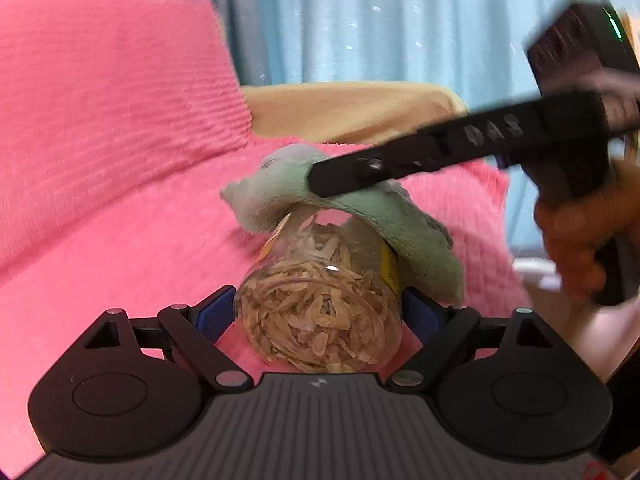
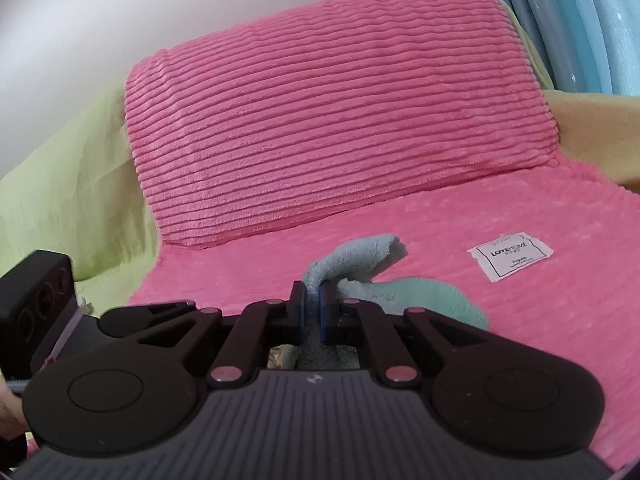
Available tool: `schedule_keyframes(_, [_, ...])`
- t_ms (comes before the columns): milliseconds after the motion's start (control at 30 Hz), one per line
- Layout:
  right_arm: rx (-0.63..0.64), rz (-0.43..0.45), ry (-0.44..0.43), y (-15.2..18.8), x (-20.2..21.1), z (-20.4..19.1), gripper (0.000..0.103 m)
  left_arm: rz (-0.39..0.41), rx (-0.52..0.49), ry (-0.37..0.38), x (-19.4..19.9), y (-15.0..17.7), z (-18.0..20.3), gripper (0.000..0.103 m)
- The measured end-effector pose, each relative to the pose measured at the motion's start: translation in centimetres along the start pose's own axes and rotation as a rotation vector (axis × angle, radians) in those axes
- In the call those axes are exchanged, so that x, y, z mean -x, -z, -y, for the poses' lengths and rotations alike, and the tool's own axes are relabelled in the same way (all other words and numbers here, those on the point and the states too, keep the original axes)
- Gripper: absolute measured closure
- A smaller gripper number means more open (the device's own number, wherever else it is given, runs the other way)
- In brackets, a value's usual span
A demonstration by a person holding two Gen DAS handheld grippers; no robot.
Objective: Clean container
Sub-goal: 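Hold the jar with the left gripper while the right gripper wipes the lid and label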
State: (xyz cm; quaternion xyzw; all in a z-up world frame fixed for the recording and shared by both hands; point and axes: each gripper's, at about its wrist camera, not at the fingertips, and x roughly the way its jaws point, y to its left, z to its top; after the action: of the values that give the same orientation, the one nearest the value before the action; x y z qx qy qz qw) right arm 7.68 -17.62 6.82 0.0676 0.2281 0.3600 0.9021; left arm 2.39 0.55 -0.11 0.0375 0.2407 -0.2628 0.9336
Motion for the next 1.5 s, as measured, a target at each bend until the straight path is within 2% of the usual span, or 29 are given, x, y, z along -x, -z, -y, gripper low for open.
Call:
schedule_keyframes(167, [-0.007, -0.003, -0.003, -0.2, 0.0, 0.2, 0.099, 0.029, 0.314, 0.122, 0.2, 0.1, -3.7, 0.013])
schedule_keyframes(233, [-0.007, -0.003, -0.002, -0.3, 0.0, 0.1, 0.099, 0.027, 0.407, 0.157, 0.0, 0.4, -4.8, 0.013])
schedule_keyframes(333, [-0.009, -0.004, -0.003, -0.4, -0.1, 0.2, 0.099, -0.001, 0.485, 0.189, -0.6, 1.0, -5.6, 0.013])
schedule_keyframes(433, [-0.009, -0.005, 0.001, -0.5, -0.1, 0.1, 0.099, -0.014, 0.500, 0.201, -1.0, 1.4, -5.6, 0.014])
schedule_keyframes(567, [-0.013, -0.004, 0.011, -0.7, -0.1, 0.2, 0.099, -0.002, 0.447, 0.175, -0.8, 1.2, -4.9, 0.015])
schedule_keyframes(633, [-0.011, -0.002, 0.014, -0.8, 0.1, 0.2, 0.099, 0.007, 0.357, 0.139, -0.5, 0.9, -4.0, 0.015])
schedule_keyframes(767, [-0.014, 0.007, 0.041, -1.0, 0.3, 0.7, 0.099, -0.003, -0.116, -0.053, -0.1, 0.4, 1.2, 0.015])
schedule_keyframes(800, [-0.017, 0.008, 0.048, -1.0, 0.3, 0.8, 0.099, -0.004, -0.201, -0.081, -0.1, 0.7, 2.2, 0.015])
schedule_keyframes(833, [-0.019, 0.007, 0.049, -1.0, 0.2, 0.9, 0.099, -0.004, -0.241, -0.096, -0.1, 0.8, 2.8, 0.015])
schedule_keyframes(933, [-0.004, 0.004, 0.046, -0.9, 0.2, 0.6, 0.098, -0.005, -0.244, -0.100, -0.1, 0.7, 3.1, 0.015])
schedule_keyframes(1033, [0.017, -0.010, 0.002, -0.6, -0.1, -0.3, 0.098, -0.009, -0.233, -0.098, -0.3, 0.5, 3.0, 0.015])
schedule_keyframes(1267, [0.079, -0.058, -0.165, 0.5, -0.6, -3.6, 0.098, -0.017, -0.212, -0.095, -0.7, 0.1, 2.9, 0.015])
schedule_keyframes(1400, [0.085, -0.054, -0.157, 0.3, -0.7, -3.1, 0.099, -0.019, -0.222, -0.100, -1.0, 0.0, 3.1, 0.015])
schedule_keyframes(1500, [0.068, -0.025, -0.069, 0.1, -0.5, -2.0, 0.099, -0.018, -0.229, -0.103, -1.1, 0.0, 3.3, 0.015])
